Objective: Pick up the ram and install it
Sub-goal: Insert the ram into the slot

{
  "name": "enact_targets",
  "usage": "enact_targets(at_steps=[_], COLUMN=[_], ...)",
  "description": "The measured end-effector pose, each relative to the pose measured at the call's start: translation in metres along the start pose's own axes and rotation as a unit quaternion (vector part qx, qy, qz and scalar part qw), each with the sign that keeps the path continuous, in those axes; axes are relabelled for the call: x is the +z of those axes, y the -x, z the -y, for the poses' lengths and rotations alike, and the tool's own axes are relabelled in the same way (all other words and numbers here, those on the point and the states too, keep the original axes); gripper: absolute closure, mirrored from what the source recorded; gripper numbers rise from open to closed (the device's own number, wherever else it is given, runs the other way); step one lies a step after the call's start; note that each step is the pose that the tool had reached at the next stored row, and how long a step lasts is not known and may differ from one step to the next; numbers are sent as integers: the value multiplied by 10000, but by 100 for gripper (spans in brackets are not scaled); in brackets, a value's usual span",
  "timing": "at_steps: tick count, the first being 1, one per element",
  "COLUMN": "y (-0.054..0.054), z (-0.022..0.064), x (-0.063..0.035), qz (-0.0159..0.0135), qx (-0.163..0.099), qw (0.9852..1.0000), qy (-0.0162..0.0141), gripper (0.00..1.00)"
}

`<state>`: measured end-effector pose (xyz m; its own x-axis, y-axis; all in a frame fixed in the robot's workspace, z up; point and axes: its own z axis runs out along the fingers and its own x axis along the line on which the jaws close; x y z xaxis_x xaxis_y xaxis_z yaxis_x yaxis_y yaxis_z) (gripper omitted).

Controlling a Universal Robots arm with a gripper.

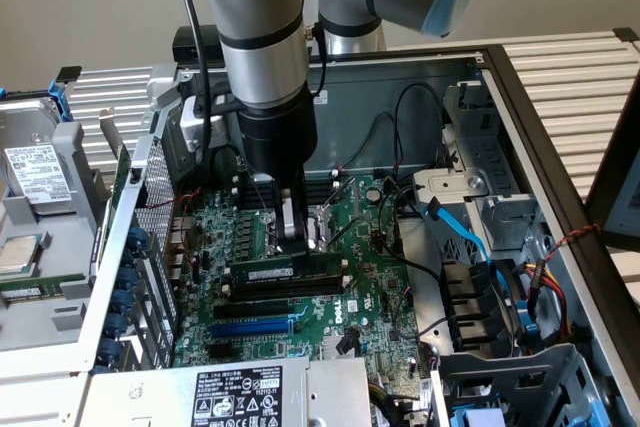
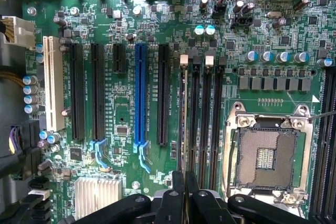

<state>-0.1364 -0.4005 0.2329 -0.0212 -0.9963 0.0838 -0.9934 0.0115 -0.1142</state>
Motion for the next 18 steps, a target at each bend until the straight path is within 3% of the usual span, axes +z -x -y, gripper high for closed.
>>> enact_targets(at_steps=[18], y=[-7], z=[-9], x=[23], qz=[-6], qx=[61], qw=[10000], qy=[-7], gripper=[87])
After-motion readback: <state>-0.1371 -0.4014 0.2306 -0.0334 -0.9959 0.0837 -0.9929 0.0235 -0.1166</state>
